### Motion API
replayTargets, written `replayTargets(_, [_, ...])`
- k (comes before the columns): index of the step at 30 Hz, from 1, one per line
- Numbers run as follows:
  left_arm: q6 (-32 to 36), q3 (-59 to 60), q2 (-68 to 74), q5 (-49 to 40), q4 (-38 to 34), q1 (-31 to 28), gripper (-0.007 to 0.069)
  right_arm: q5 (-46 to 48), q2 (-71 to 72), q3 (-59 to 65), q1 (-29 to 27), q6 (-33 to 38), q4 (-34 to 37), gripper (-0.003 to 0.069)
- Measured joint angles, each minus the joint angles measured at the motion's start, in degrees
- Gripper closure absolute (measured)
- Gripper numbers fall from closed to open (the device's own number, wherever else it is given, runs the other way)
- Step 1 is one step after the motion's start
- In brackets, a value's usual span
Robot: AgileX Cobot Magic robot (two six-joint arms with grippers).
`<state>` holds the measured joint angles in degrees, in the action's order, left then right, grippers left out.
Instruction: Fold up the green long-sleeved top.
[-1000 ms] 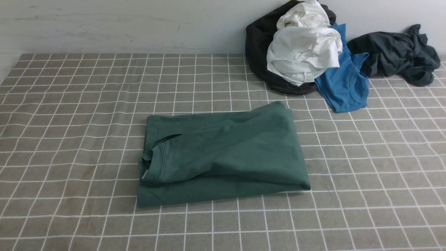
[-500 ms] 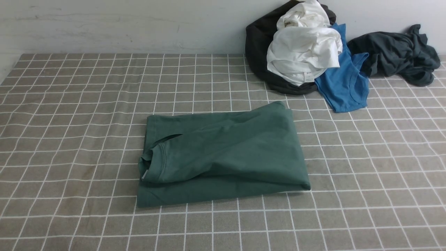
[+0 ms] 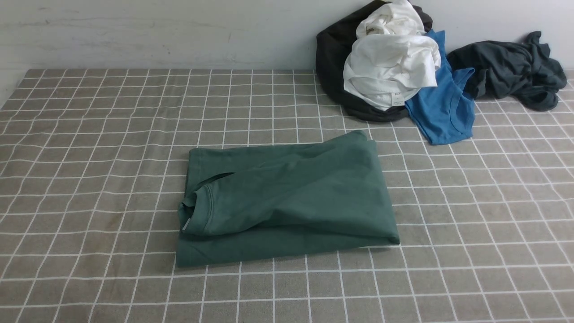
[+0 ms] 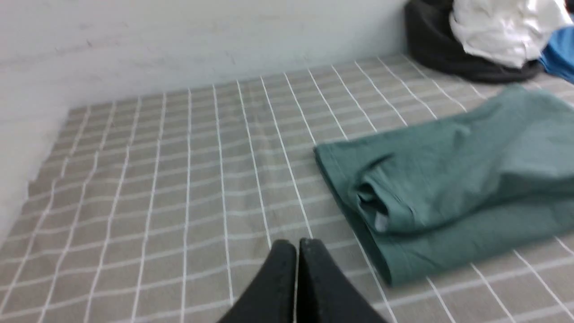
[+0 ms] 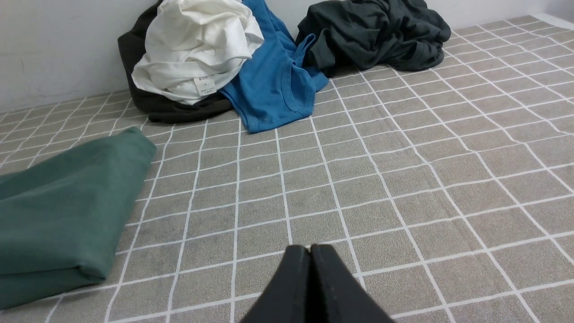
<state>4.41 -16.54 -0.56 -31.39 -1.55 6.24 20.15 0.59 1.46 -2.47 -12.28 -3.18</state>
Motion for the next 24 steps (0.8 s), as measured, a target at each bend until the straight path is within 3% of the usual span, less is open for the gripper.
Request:
replayTargets(2, [0.0, 6.7, 0.0, 10.5, 0.8, -2.2, 0.0632, 0.0, 0.0, 0.0, 0.0, 0.0, 0.0, 0.0666])
replayTargets(6, [0.0, 16.2, 0.1, 20.8, 1.6, -5.8, 0.0632, 0.0, 0.0, 0.0, 0.0, 0.0, 0.0, 0.0666])
replayTargets(10, [0.0, 18.0, 0.0, 20.2, 2.0, -6.5, 0.0632, 0.0, 0.0, 0.0, 0.0, -0.3, 0.0, 0.0666])
replayTargets(15, [0.1, 18.1, 0.0, 11.7, 1.6, -6.7, 0.0632, 0.0, 0.0, 0.0, 0.0, -0.6, 0.0, 0.0666])
replayTargets(24, [0.1, 18.0, 0.0, 11.3, 1.6, -6.7, 0.0632, 0.0, 0.0, 0.0, 0.0, -0.6, 0.0, 0.0666])
